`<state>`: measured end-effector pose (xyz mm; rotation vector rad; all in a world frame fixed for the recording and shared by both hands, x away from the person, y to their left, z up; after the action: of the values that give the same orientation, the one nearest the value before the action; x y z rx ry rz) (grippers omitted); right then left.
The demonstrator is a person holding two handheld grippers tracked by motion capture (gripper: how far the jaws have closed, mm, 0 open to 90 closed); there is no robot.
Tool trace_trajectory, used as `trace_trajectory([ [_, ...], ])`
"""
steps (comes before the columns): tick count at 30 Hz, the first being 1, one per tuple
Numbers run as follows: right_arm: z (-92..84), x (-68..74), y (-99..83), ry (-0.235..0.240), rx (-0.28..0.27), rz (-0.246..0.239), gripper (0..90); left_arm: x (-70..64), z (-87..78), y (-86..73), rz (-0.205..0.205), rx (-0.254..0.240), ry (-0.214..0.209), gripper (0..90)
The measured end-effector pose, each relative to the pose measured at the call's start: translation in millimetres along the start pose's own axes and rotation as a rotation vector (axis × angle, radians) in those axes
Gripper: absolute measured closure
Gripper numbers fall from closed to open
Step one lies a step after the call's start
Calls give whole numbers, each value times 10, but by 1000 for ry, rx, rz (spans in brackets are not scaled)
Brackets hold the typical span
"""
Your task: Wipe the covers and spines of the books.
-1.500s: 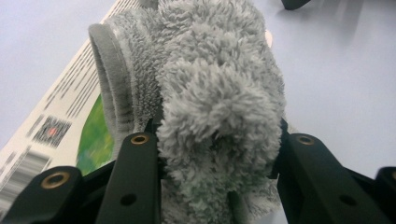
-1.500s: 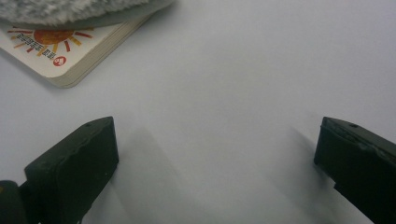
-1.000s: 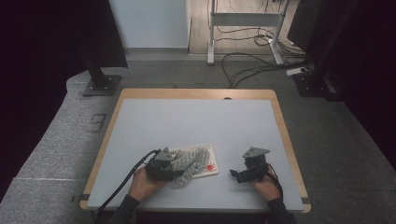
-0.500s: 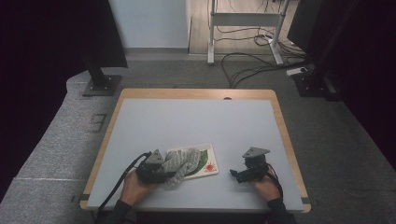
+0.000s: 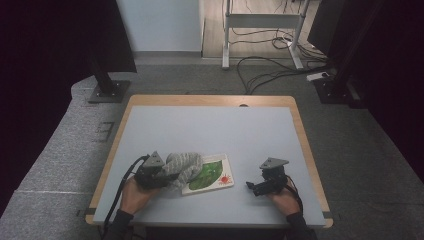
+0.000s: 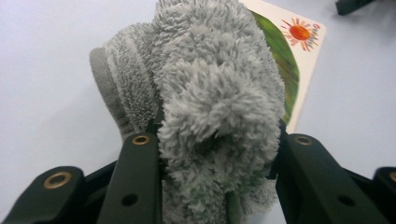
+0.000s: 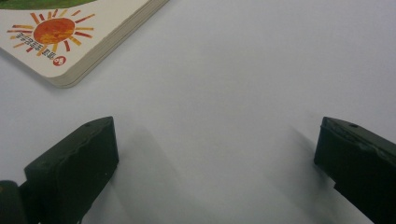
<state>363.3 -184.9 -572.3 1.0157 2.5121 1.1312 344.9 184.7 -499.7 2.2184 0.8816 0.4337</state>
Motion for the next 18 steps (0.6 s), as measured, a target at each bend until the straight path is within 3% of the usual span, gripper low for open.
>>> trace_trajectory([
  [18, 0, 1, 0, 0, 0, 1, 0, 586, -251, 269, -78, -15, 129, 617],
])
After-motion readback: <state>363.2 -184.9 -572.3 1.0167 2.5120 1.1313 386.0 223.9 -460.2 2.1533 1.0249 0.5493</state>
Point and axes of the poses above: each handheld gripper's, and its own axes: z roughly forward along the jaws, y roughly out of its top, x roughly to its left, the point moved 5 cm from there along z, roughly forward along the jaws, and after that the axes turned 7 degrees about y, right-handed, at the moved point
